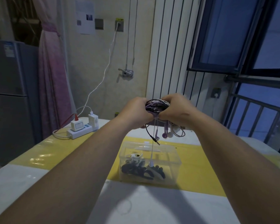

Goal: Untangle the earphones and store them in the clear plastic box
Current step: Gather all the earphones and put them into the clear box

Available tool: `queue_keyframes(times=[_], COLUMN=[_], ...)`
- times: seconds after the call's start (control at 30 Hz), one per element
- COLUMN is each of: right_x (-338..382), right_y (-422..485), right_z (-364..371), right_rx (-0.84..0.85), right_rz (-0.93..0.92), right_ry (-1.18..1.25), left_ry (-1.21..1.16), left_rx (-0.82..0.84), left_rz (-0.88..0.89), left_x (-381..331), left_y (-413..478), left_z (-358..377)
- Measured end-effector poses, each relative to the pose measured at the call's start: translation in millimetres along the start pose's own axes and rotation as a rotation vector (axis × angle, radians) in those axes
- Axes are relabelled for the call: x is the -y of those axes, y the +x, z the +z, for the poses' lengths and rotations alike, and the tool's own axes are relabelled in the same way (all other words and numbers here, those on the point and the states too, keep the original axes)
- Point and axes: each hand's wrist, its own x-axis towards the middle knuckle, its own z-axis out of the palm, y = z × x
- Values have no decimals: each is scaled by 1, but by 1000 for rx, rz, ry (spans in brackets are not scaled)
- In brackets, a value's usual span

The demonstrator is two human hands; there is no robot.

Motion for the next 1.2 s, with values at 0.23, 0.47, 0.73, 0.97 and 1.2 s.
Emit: queue_keyframes(times=[0.23,0.47,0.73,0.97,1.2], right_x=[10,19,29,32,33], right_y=[-7,-20,-32,-37,-30], right_z=[-12,-17,-25,-20,-22], right_rx=[70,68,63,19,11], right_rz=[42,62,79,75,60], right_ry=[-11,38,60,49,59], left_ry=[-62,-111,-126,-123,-181], left_rx=[152,208,211,161,119], left_rz=[-69,-122,-121,-105,-97], left_x=[-14,-23,-36,-39,-37], left_y=[-7,-19,-28,-37,-28], left_z=[-13,-23,-30,-29,-28])
